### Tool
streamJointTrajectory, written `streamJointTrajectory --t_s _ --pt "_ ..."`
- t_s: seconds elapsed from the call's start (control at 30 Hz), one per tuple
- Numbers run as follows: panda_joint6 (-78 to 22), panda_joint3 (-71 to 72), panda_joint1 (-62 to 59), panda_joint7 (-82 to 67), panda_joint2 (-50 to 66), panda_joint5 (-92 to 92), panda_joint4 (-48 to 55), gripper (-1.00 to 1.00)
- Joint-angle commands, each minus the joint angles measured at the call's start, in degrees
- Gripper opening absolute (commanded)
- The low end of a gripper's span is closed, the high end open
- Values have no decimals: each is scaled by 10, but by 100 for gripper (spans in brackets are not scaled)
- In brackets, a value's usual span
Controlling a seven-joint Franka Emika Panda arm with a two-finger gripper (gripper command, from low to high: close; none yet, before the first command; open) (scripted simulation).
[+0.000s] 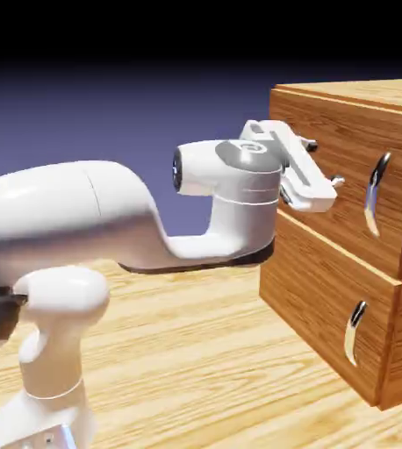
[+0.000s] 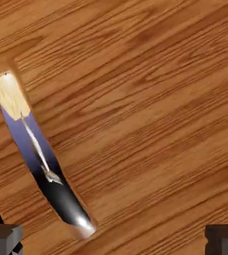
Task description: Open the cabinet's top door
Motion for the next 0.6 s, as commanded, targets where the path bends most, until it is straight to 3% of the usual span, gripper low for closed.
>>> streamJointTrajectory --t_s 0.0,0.23,0.47,0.5,0.57 --pt "-2 -11 10 -11 -5 -25 5 0" --pt "-12 -89 78 -87 -39 -199 37 0" --pt "-20 -135 177 -92 -26 -209 120 0" --pt "-20 -135 177 -92 -26 -209 120 -100" --pt "-33 -125 157 -79 -17 -209 99 -100"
